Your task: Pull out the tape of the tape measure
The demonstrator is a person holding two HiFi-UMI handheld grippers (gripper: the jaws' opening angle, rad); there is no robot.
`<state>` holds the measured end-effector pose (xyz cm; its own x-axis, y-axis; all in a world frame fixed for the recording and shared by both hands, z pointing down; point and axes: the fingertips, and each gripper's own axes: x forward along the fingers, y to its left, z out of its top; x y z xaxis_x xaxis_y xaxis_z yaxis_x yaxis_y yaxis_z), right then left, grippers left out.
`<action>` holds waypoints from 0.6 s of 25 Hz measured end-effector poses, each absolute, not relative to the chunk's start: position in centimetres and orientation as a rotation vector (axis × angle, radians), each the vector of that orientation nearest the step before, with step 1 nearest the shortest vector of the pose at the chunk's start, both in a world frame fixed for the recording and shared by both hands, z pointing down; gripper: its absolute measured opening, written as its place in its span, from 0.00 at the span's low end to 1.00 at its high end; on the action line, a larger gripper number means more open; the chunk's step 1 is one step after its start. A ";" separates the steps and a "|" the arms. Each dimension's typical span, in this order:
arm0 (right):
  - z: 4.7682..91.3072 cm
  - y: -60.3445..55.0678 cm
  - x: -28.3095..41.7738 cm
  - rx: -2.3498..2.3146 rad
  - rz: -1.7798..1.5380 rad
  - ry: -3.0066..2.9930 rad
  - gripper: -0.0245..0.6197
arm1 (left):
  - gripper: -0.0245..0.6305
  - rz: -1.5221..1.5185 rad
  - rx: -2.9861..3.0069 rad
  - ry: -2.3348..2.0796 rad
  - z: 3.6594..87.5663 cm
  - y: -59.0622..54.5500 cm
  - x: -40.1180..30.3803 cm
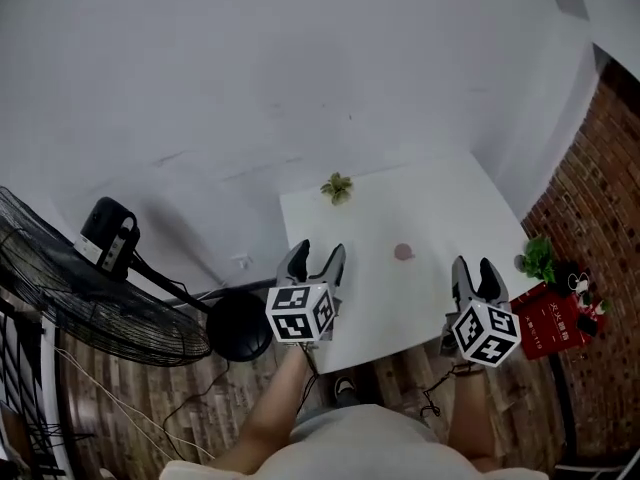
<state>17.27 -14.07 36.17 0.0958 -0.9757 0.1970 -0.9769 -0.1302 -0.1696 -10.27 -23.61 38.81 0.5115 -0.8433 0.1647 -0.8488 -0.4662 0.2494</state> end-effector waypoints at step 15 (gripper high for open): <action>38.8 -19.9 19.6 2.273 0.505 -2.053 0.41 | 0.45 0.090 2.433 -1.355 41.9 -28.9 -7.3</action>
